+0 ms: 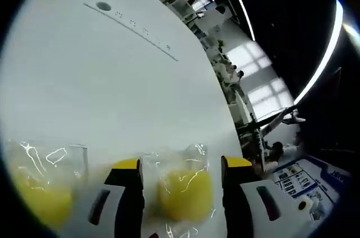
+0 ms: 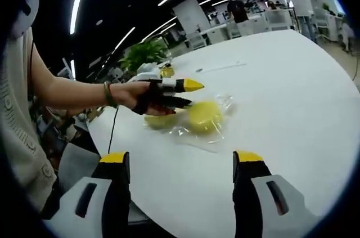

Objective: Compare the silicone blocks by pressing each to a similar depth, holding the contact briefly, and releasing to observe deformation and rebound differences across the visible hardness samples.

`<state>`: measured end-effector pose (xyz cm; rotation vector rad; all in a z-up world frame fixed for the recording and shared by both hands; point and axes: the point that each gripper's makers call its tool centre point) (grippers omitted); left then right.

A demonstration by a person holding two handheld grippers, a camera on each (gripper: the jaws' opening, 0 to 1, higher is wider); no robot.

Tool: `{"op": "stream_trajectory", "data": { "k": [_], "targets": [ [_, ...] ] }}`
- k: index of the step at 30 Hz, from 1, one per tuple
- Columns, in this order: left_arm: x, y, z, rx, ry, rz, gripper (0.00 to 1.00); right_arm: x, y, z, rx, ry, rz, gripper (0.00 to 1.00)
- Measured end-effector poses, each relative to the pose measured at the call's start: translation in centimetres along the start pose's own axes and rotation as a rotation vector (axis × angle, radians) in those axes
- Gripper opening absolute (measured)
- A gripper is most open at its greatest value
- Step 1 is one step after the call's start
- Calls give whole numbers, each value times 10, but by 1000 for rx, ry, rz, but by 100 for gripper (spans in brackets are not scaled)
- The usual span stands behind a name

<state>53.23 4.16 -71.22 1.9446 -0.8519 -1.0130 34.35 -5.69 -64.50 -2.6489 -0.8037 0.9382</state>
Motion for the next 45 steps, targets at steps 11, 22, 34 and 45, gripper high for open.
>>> {"op": "stream_trajectory", "data": {
  "k": [11,22,34,45],
  "targets": [
    [18,-11,4,-94,-39,-15,23,5,4,5,9,-15,-2,66],
    [27,-8,12,-74,-99,-10,5,5,8,7,17,-23,-1,63],
    [19,2,10,145,-140,-9,0,8,1,4,6,-18,-20,62],
    [6,40,4,356,-111,40,0,4,-4,-5,-31,6,-23,62]
  ]
}}
Point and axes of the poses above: the point that each gripper's makers call its tool centre point, and the gripper's own axes: x roughly forward along the fingers, y roughly to its right, z roughly out of its underside, and after that the axes turned 10 degrees about z, right-handed
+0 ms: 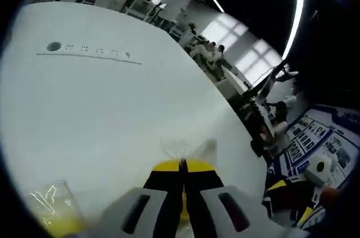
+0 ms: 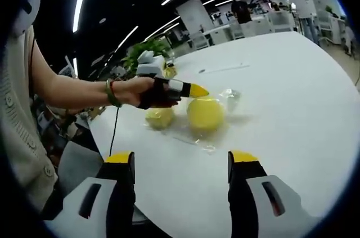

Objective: Compare the silicone blocks by pressing each to a similar depth, holding the contact briefly, and releasing to observe deformation and rebound differences across the visible hardness samples.

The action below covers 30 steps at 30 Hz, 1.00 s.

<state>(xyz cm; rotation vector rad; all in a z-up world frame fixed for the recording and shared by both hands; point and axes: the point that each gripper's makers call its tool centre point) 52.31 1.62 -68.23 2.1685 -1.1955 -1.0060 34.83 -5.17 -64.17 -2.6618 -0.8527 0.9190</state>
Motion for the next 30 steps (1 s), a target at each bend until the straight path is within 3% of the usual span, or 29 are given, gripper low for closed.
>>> {"op": "stream_trajectory", "data": {
  "k": [10,18,25,30],
  "targets": [
    [-17,42,-4,68,18,40,0,-5,-13,-9,-44,20,-19,62],
    [-26,72,0,103,11,74,0,-24,-18,-10,-80,42,-6,61],
    [-39,87,3,174,-14,61,0,-35,-19,-8,-120,44,12,62],
    [-50,97,-5,205,-2,56,0,-42,-24,-19,-149,67,11,63]
  ]
}}
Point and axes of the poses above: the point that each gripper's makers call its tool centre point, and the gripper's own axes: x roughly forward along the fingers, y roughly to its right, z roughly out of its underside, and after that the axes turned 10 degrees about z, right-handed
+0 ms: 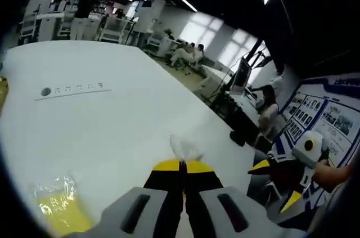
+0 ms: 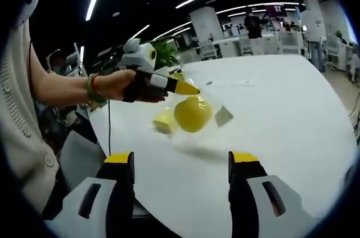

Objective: Compare the silicone blocks by pressing each to a similar depth, holding the contact briefly, and releasing to observe deformation and rebound differences across the visible hardness samples.

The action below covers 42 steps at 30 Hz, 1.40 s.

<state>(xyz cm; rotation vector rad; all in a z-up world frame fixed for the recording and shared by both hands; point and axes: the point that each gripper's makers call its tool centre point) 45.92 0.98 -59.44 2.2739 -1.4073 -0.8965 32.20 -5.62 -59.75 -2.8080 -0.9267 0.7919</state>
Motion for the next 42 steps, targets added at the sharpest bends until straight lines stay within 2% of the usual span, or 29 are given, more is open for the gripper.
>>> {"op": "stream_trajectory", "data": {
  "k": [8,16,20,29,34,42],
  "targets": [
    [-24,20,-20,63,17,5,0,-1,-8,-16,-63,17,-13,65],
    [-57,44,-34,121,49,13,0,18,-27,-27,-139,-18,-74,69],
    [-73,51,-34,146,48,13,0,31,-34,-30,-163,-37,-100,71],
    [-98,56,-32,137,67,10,0,61,-51,-34,-183,-39,-143,72],
    [-107,63,-33,132,74,18,0,78,-64,-36,-218,-52,-178,73],
    [-113,69,-29,133,74,35,0,94,-83,-52,-222,-27,-237,72]
  ]
}}
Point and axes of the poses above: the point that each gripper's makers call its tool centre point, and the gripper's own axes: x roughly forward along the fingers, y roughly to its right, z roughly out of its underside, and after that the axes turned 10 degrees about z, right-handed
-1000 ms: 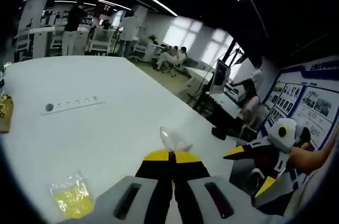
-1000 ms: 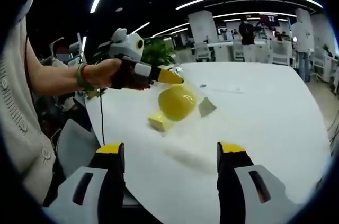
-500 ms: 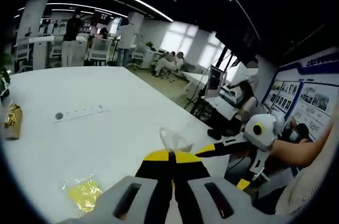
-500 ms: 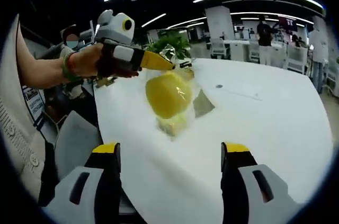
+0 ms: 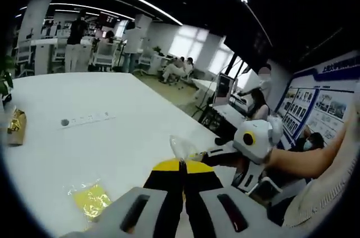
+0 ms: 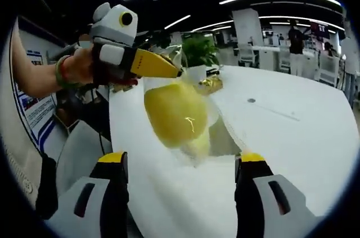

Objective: Compare the silicone blocks by pressing each to a similar depth, holding the contact briefly, and releasing to observe deformation and rebound differences across the visible hardness samples.

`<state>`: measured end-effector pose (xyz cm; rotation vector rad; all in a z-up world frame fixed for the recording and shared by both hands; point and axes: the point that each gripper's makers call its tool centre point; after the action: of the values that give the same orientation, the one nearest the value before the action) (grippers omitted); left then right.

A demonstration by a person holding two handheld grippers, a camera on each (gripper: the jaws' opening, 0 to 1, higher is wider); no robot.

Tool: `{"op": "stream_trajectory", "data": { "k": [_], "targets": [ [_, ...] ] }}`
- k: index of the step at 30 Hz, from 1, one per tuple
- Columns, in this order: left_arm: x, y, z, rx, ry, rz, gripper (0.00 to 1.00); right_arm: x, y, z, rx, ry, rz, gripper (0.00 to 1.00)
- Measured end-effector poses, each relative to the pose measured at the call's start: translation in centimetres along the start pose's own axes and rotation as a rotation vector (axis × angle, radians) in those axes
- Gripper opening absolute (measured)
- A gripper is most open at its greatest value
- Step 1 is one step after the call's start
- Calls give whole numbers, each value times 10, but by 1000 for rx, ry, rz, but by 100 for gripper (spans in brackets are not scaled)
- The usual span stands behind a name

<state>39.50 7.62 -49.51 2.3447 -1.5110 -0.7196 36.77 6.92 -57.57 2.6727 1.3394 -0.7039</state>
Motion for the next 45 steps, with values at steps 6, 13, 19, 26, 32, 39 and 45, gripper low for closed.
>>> {"op": "stream_trajectory", "data": {
  "k": [6,13,19,26,32,39,45],
  "targets": [
    [-1,3,5,1,-13,14,0,9,-4,-9,-23,7,-30,70],
    [0,6,6,3,-24,31,0,18,-10,-17,-63,5,-65,68],
    [1,8,9,20,-45,39,0,20,-12,-21,-107,3,-79,60],
    [4,12,14,34,-76,64,0,26,-20,-19,-165,-18,-132,44],
    [6,11,16,41,-86,68,0,26,-19,-18,-194,-18,-136,38],
    [7,13,18,52,-99,75,0,25,-17,-15,-231,-38,-124,32],
    [5,15,22,54,-113,92,0,23,-20,-11,-284,-43,-129,22]
  ]
}}
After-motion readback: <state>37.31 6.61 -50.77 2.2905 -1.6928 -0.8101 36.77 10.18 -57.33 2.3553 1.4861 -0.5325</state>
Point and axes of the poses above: the point that each gripper's makers call its tool centre point, and the gripper's own axes: x roughly forward along the fingers, y roughly to its right, z roughly out of its underside, and after that the axes turned 10 degrees about z, right-handed
